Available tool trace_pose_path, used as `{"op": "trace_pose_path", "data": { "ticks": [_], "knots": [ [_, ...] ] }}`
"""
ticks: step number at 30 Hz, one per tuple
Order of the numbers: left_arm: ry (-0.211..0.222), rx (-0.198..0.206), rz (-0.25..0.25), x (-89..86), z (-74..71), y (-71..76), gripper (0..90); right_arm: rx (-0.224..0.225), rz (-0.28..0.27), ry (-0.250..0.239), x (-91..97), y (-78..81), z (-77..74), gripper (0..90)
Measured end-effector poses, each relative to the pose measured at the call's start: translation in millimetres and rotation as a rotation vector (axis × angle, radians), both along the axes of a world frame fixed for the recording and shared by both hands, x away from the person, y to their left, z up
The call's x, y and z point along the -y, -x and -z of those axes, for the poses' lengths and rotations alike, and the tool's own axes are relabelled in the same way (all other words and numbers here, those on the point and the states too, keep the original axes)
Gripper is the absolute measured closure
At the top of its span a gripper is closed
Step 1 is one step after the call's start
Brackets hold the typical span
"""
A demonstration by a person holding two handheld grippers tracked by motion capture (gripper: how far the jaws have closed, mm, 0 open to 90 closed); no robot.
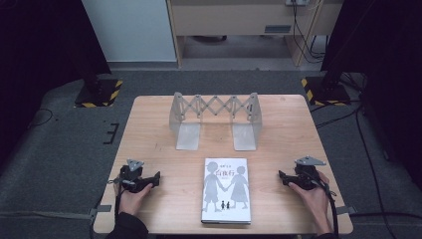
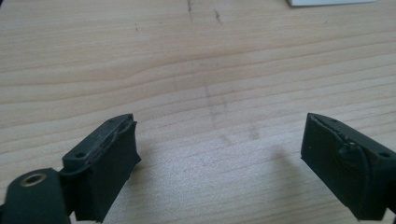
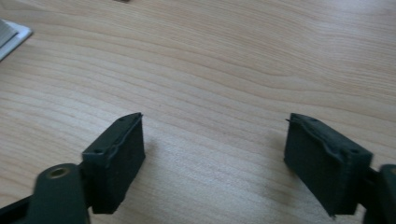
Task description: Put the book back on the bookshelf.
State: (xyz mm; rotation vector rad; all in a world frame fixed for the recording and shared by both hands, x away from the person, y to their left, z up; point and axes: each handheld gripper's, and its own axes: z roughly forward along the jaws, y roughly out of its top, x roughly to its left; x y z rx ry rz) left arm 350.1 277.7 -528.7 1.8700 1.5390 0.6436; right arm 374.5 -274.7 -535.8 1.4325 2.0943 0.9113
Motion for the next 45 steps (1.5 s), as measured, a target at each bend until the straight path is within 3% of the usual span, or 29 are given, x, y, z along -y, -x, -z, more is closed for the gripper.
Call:
{"op": "trace_pose_path", "data": {
  "ticks": [7, 11, 17, 24, 28, 38, 45],
  "knots": [
    [-0.003, 0.027, 0.026, 6.5, -5.2, 4.1, 14.0, 0.018, -0.020, -0.049, -2.3, 3.9, -4.6, 26.0],
    [0.022, 0.038, 0.051, 10.8, -6.0, 4.7, 18.7, 0.031, -0.031, -0.071, -5.1, 6.9, -9.8, 28.0],
    [0.021, 0.052, 0.072, 15.2, -9.4, 6.8, 18.6, 0.037, -0.045, -0.103, -7.3, 8.6, -13.2, 28.8],
    [0.052, 0.072, 0.089, 19.9, -11.6, 9.2, 19.6, 0.049, -0.045, -0.149, -7.1, 10.8, -16.3, 28.7],
    [0.067, 0.092, 0.092, 22.4, -13.0, 10.1, 20.1, 0.055, -0.057, -0.148, -8.3, 11.5, -19.3, 28.5],
    [0.096, 0.092, 0.102, 25.5, -14.4, 11.4, 21.1, 0.057, -0.069, -0.160, -11.7, 12.4, -21.9, 27.5],
    [0.112, 0.106, 0.145, 31.3, -18.3, 14.0, 22.9, 0.074, -0.084, -0.184, -16.7, 13.3, -27.0, 26.8]
  ]
}}
